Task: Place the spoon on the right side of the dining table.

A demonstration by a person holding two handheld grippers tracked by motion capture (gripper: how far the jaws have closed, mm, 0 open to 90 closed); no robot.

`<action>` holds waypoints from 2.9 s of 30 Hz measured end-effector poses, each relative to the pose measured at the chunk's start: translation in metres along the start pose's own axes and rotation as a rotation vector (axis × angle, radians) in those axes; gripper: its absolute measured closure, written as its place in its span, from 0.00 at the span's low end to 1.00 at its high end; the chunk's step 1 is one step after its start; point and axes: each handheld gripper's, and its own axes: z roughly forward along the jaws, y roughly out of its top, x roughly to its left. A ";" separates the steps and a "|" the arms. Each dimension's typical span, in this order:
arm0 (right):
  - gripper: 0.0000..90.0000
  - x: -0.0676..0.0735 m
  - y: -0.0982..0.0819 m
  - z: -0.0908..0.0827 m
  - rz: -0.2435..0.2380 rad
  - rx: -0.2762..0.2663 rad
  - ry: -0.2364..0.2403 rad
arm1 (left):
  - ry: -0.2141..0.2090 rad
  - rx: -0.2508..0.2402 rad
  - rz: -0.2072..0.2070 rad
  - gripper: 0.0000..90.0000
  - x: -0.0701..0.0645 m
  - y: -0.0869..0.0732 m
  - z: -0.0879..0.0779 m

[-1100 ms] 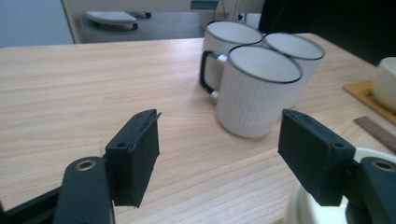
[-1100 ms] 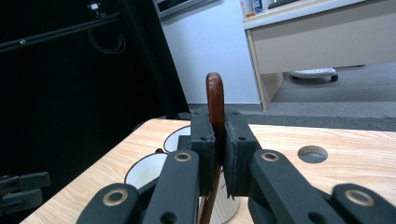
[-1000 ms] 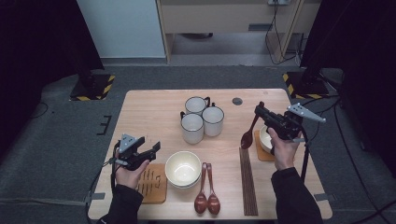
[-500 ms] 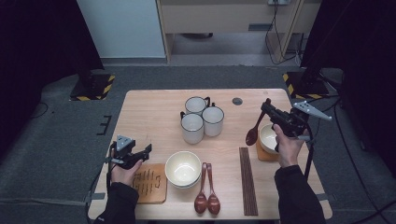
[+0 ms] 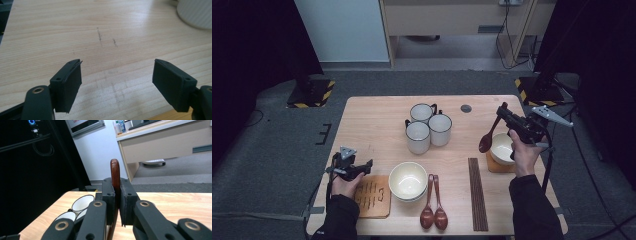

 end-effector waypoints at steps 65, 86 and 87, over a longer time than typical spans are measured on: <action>0.93 -0.073 0.000 0.001 0.066 0.034 -0.257 | 0.055 0.055 -0.015 0.11 0.016 -0.017 0.021; 0.93 -0.084 -0.023 0.010 0.066 0.109 -0.306 | 0.055 0.056 -0.014 0.10 0.016 -0.017 0.021; 0.93 -0.083 -0.023 0.011 0.059 0.113 -0.310 | 0.055 0.056 -0.013 0.11 0.016 -0.017 0.021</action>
